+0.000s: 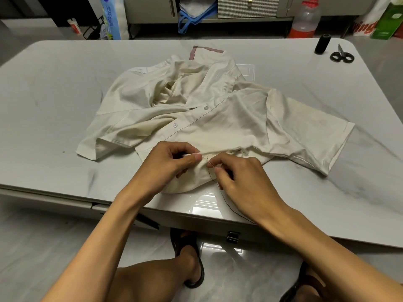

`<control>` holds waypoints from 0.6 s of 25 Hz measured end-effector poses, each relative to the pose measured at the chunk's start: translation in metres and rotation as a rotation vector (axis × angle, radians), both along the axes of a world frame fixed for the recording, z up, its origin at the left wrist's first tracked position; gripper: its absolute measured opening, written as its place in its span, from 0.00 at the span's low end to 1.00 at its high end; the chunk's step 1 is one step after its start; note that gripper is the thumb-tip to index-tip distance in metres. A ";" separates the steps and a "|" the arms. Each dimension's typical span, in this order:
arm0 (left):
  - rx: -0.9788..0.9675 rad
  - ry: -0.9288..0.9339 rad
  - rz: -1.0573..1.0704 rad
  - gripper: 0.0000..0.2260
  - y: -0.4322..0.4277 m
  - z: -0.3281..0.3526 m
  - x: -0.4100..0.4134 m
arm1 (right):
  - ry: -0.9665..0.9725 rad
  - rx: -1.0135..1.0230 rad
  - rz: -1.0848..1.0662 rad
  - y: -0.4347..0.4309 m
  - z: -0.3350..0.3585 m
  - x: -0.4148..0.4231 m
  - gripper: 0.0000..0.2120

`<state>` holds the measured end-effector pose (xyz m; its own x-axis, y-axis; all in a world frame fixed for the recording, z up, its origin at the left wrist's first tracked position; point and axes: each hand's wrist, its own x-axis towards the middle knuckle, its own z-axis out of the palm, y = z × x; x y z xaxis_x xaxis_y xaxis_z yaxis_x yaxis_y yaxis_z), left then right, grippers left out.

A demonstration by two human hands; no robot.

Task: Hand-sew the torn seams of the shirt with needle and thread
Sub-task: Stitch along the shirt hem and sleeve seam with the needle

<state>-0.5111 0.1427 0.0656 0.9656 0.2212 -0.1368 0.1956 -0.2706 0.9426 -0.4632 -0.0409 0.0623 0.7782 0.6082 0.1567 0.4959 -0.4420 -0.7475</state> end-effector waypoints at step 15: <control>0.027 -0.020 -0.011 0.05 -0.002 0.003 -0.001 | 0.046 -0.020 -0.003 0.002 0.004 -0.001 0.11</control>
